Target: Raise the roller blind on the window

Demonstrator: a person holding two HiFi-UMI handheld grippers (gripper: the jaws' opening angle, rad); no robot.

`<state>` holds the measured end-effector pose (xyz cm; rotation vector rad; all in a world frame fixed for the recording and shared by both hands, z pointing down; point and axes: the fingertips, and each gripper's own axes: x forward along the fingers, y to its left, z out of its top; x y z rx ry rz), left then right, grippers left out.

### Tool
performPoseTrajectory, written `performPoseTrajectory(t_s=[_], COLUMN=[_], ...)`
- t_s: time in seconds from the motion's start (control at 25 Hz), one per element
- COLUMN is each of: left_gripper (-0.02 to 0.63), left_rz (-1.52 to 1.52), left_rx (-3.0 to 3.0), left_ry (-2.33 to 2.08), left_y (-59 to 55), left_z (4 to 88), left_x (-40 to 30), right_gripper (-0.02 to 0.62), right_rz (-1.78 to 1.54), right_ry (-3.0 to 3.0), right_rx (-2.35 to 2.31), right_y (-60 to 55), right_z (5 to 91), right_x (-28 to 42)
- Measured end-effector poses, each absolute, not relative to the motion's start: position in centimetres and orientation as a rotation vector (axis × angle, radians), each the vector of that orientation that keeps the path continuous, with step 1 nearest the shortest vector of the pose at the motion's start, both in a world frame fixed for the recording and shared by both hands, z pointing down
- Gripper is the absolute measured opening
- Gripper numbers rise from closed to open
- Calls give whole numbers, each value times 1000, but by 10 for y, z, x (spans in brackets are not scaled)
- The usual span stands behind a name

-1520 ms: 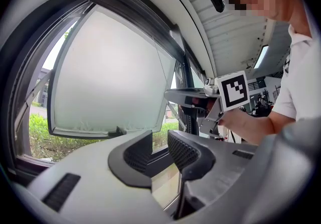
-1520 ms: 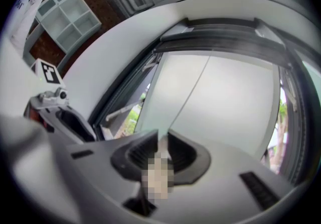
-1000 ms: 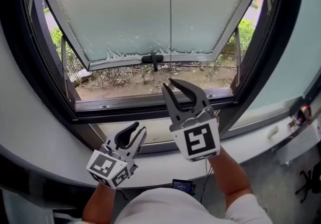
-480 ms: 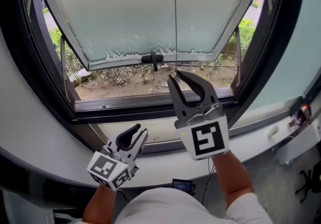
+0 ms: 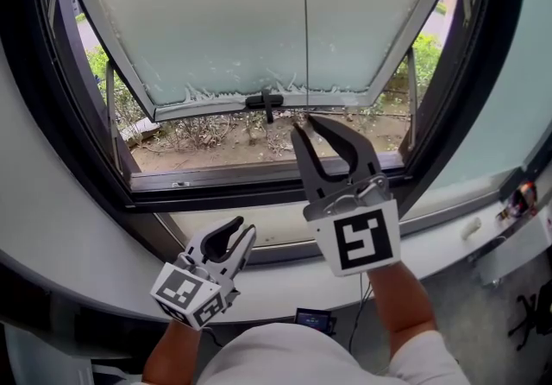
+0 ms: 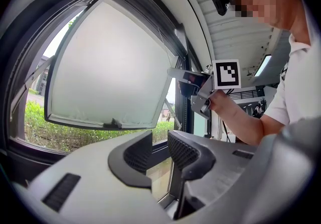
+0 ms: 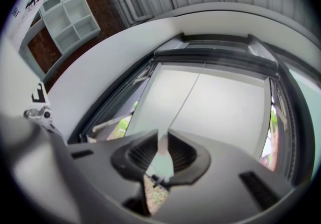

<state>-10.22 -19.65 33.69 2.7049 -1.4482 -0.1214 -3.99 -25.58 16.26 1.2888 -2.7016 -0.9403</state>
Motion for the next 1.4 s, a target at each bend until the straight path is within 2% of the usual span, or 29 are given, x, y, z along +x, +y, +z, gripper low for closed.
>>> performPoseTrajectory(t_s=[1.4], left_gripper=[109], left_rz=[-153], left_rx=[2666], left_ry=[-1413], left_y=[-182], left_z=[344], left_x=[-100], right_gripper=[69], right_rz=[-1039], right_ry=[-2723], right_rx=[1366], right_y=[-239], right_z=[112], right_x=[-26])
